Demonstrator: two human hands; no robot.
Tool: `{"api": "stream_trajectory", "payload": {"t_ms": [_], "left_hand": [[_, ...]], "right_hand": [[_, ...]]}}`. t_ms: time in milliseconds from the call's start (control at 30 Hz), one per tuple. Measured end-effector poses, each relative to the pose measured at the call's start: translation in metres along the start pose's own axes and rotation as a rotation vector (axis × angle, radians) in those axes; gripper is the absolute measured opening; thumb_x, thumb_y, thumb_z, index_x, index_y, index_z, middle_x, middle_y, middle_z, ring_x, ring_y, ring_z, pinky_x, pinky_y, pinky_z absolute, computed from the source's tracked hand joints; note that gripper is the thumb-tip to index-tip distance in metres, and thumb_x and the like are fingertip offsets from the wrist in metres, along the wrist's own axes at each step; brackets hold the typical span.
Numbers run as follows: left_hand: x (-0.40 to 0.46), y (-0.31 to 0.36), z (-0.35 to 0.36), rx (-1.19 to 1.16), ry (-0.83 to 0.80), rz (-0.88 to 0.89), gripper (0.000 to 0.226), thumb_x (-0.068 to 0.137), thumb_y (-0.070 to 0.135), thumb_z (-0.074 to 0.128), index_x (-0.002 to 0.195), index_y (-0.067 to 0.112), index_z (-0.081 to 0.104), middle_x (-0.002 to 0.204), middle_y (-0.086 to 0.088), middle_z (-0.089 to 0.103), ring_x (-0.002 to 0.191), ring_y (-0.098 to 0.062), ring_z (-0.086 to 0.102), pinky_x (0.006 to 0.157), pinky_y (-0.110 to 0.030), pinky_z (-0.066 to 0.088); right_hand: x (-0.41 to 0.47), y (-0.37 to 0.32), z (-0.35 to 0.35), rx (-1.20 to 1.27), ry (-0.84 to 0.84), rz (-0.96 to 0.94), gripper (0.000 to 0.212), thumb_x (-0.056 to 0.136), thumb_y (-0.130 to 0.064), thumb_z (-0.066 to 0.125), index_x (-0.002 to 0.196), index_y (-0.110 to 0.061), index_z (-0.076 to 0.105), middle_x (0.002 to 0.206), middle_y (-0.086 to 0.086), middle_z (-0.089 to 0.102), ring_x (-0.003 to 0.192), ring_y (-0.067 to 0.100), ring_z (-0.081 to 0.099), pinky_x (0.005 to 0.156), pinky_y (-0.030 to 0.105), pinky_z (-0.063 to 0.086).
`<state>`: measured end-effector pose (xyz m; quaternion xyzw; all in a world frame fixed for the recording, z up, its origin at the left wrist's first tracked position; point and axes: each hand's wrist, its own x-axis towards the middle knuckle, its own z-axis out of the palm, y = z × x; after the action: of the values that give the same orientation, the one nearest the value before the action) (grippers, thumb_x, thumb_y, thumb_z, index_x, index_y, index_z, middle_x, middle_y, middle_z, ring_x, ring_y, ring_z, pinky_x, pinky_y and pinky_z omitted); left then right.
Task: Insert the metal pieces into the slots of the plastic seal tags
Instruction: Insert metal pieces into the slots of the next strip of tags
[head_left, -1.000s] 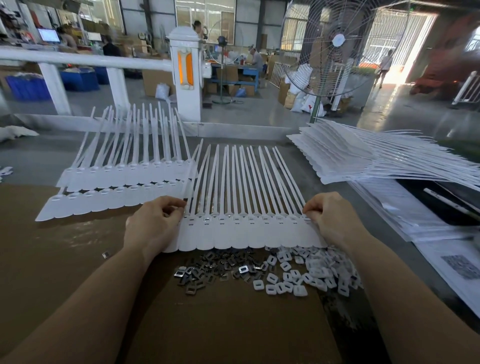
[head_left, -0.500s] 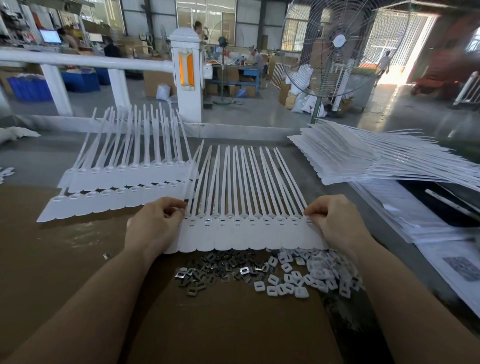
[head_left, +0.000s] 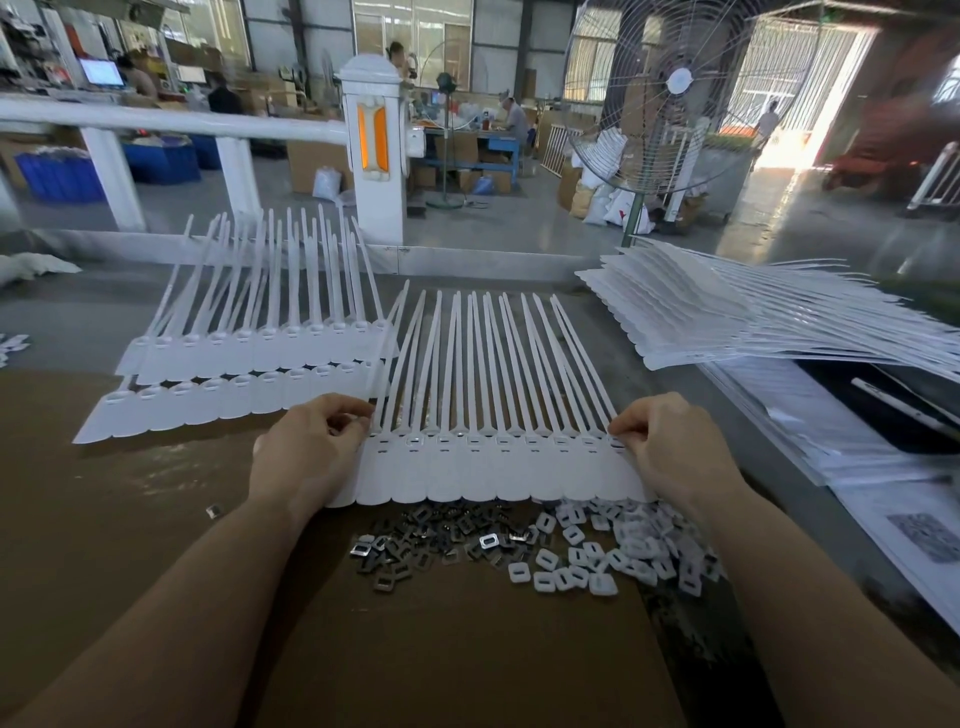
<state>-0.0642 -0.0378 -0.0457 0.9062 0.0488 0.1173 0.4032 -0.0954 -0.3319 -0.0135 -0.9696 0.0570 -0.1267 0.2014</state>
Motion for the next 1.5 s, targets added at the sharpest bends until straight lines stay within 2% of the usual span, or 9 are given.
{"api": "stream_trajectory", "payload": {"t_ms": [267,400,533,700,833,967,1200,1367,1500], "left_hand": [[-0.002,0.002,0.001,0.014,0.011,-0.002,0.011,0.092,0.029,0.056,0.094,0.038,0.061,0.077,0.022,0.051,0.079,-0.013,0.053,0.096,-0.047,0.043],[-0.002,0.002,0.001,0.023,0.013,0.002,0.011,0.092,0.028,0.056,0.093,0.039,0.06,0.074,0.026,0.048,0.077,-0.011,0.052,0.096,-0.047,0.043],[-0.002,0.002,0.001,0.022,0.02,0.009,0.012,0.091,0.028,0.057,0.092,0.039,0.06,0.073,0.026,0.049,0.076,-0.01,0.051,0.095,-0.047,0.044],[-0.002,0.003,0.001,0.023,0.017,0.012,0.012,0.091,0.028,0.057,0.091,0.039,0.059,0.074,0.027,0.049,0.077,-0.012,0.052,0.095,-0.048,0.044],[-0.001,0.002,0.001,0.027,0.008,0.011,0.011,0.091,0.028,0.057,0.093,0.038,0.06,0.074,0.026,0.049,0.079,-0.013,0.054,0.095,-0.049,0.044],[-0.002,0.002,0.001,0.023,0.013,0.009,0.012,0.091,0.028,0.057,0.091,0.039,0.058,0.074,0.027,0.049,0.077,-0.012,0.053,0.096,-0.049,0.043],[-0.001,0.001,0.001,0.005,0.005,0.001,0.01,0.091,0.029,0.057,0.096,0.036,0.064,0.077,0.024,0.051,0.081,-0.013,0.054,0.098,-0.048,0.042],[-0.001,0.001,0.001,0.004,0.007,0.001,0.01,0.091,0.03,0.057,0.092,0.039,0.06,0.076,0.025,0.051,0.079,-0.013,0.054,0.096,-0.048,0.043],[-0.001,0.002,0.001,0.001,0.015,0.005,0.01,0.091,0.03,0.057,0.091,0.039,0.06,0.075,0.025,0.051,0.078,-0.012,0.053,0.096,-0.048,0.042]], "right_hand": [[-0.006,-0.002,-0.002,0.023,0.051,-0.037,0.017,0.089,-0.008,0.058,0.095,-0.014,0.073,0.098,0.003,0.07,0.091,0.019,0.062,0.088,0.036,0.05],[-0.001,0.002,-0.002,0.105,-0.001,0.011,0.014,0.087,-0.008,0.059,0.086,-0.017,0.07,0.095,0.0,0.068,0.087,0.015,0.06,0.085,0.032,0.049],[0.004,0.005,-0.005,0.146,-0.07,0.062,0.019,0.087,-0.007,0.058,0.079,-0.023,0.064,0.093,-0.002,0.065,0.08,0.008,0.056,0.074,0.023,0.041],[0.006,0.003,-0.006,0.114,-0.105,0.058,0.02,0.088,-0.008,0.057,0.076,-0.022,0.065,0.103,0.004,0.062,0.089,0.015,0.059,0.081,0.028,0.046],[0.005,0.001,-0.006,0.096,-0.101,0.053,0.018,0.088,-0.009,0.057,0.08,-0.021,0.068,0.104,0.004,0.063,0.091,0.016,0.06,0.088,0.034,0.048],[0.001,0.0,-0.004,0.068,-0.038,0.044,0.012,0.087,-0.01,0.062,0.085,-0.018,0.07,0.093,-0.001,0.066,0.078,0.011,0.057,0.079,0.025,0.046],[-0.006,-0.003,-0.003,-0.003,0.029,0.0,0.014,0.087,-0.009,0.061,0.091,-0.017,0.072,0.093,0.0,0.07,0.09,0.018,0.061,0.086,0.034,0.05],[-0.007,-0.004,-0.002,-0.109,0.014,0.004,0.022,0.09,-0.008,0.055,0.098,-0.023,0.07,0.097,0.002,0.069,0.085,0.019,0.062,0.081,0.032,0.051],[-0.005,-0.005,-0.001,-0.202,-0.111,0.048,0.033,0.09,-0.005,0.051,0.112,-0.026,0.065,0.112,0.002,0.064,0.098,0.022,0.059,0.087,0.03,0.047]]}}
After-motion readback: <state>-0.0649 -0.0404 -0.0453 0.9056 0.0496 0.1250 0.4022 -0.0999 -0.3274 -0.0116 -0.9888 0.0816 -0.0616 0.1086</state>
